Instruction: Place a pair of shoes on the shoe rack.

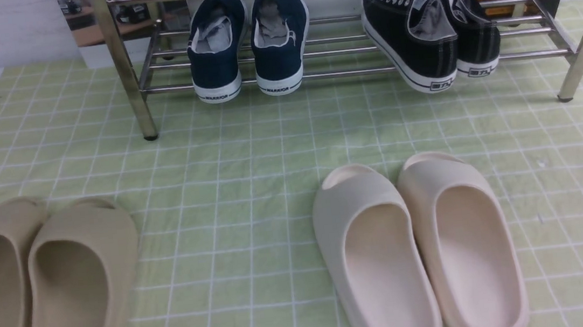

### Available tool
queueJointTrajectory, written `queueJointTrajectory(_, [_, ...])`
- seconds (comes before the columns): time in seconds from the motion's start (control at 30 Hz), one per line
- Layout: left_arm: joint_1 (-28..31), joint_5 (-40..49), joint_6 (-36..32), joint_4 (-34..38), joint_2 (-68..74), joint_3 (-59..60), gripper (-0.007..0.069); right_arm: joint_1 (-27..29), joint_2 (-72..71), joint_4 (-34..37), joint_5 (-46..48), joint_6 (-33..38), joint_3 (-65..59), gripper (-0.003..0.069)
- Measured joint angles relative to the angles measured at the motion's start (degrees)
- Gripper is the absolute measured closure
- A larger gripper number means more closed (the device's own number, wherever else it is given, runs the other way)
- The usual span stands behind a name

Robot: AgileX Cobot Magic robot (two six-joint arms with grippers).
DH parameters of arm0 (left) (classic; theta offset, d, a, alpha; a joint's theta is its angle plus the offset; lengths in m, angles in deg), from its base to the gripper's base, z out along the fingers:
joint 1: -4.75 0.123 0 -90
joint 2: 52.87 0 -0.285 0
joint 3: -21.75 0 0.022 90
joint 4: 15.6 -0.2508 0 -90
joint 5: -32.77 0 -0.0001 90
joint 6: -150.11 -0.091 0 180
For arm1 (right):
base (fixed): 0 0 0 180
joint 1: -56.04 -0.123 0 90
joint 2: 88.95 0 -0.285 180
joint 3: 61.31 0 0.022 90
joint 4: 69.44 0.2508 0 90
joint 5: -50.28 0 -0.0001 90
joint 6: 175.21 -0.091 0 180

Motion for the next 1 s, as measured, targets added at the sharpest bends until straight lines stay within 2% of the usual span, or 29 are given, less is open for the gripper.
queueJointTrajectory(0.27, [0.00,0.00,0.00,0.00,0.00,0.00,0.0386,0.00,-10.97,-0.25,0.47,0.00,-7.00,0.0646])
queueJointTrajectory(0.5, [0.00,0.00,0.00,0.00,0.00,0.00,0.0386,0.00,-12.59,-1.96,5.28,0.00,-7.59,0.0643])
queueJointTrajectory(0.73, [0.00,0.00,0.00,0.00,0.00,0.00,0.0386,-0.23,-12.59,-1.98,1.78,3.49,-7.59,0.0638])
queueJointTrajectory(0.87, [0.00,0.00,0.00,0.00,0.00,0.00,0.0386,-3.32,-12.84,-3.54,0.78,4.47,-8.03,0.0637])
queueJointTrajectory(1.0, [0.00,0.00,0.00,0.00,0.00,0.00,0.0386,-6.56,-14.96,-4.52,-4.55,4.21,-12.92,0.0634])
